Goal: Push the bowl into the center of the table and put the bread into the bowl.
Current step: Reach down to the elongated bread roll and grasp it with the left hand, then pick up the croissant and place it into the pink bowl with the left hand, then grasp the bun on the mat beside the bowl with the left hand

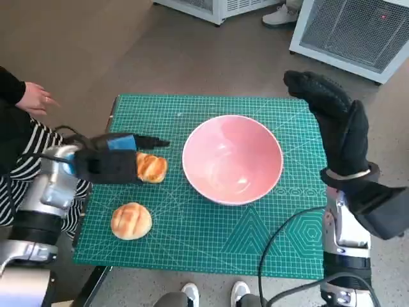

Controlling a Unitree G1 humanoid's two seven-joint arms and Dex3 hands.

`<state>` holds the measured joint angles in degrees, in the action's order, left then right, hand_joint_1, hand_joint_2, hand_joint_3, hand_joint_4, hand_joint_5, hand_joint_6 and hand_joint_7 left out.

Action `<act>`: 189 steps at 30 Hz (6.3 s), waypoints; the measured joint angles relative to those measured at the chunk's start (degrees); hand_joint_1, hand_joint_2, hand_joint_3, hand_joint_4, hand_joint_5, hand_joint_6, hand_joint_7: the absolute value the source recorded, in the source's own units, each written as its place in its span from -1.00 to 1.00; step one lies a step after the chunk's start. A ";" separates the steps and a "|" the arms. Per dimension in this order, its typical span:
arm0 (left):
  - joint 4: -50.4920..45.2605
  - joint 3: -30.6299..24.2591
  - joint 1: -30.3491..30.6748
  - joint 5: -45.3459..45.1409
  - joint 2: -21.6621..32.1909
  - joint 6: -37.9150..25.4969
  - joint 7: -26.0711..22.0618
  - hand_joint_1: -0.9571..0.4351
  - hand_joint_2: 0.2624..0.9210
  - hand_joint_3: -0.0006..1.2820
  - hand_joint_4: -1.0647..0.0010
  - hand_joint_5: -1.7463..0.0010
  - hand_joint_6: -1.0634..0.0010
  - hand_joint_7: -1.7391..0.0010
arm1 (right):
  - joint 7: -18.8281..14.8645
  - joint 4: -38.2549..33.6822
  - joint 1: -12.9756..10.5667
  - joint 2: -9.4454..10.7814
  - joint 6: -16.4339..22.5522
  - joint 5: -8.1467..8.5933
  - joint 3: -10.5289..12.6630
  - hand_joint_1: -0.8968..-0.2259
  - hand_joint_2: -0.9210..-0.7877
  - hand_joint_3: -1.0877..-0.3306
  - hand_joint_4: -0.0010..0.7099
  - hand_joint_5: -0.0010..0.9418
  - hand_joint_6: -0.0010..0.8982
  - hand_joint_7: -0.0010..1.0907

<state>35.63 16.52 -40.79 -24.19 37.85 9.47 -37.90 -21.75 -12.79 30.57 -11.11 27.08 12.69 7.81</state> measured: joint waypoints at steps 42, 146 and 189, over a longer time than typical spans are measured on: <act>-15.80 -8.66 2.08 5.93 2.14 7.64 8.18 0.38 0.97 -0.93 -0.45 -0.30 -0.21 -0.26 | -0.21 -0.18 -0.36 -0.26 1.22 0.60 -0.12 -0.38 -1.00 0.04 -0.57 -0.99 -0.98 -0.04; -30.55 -18.82 23.22 17.41 16.43 26.58 -2.00 -0.39 0.61 -0.98 0.69 0.99 0.34 0.93 | -1.11 0.40 -2.38 -1.33 1.19 1.18 0.91 -0.36 -1.00 0.06 -0.56 -0.98 -0.96 -0.14; -16.34 -8.72 29.09 8.25 7.77 26.78 1.65 0.20 0.65 -0.98 0.11 0.93 0.02 0.88 | -2.43 1.74 -1.08 -1.62 -1.46 4.93 0.88 -0.44 -1.00 0.19 -0.60 -1.00 -0.92 -0.14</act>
<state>19.29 7.81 -11.71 -15.94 45.61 36.25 -36.26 -24.18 -11.05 29.48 -12.73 25.62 17.62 8.69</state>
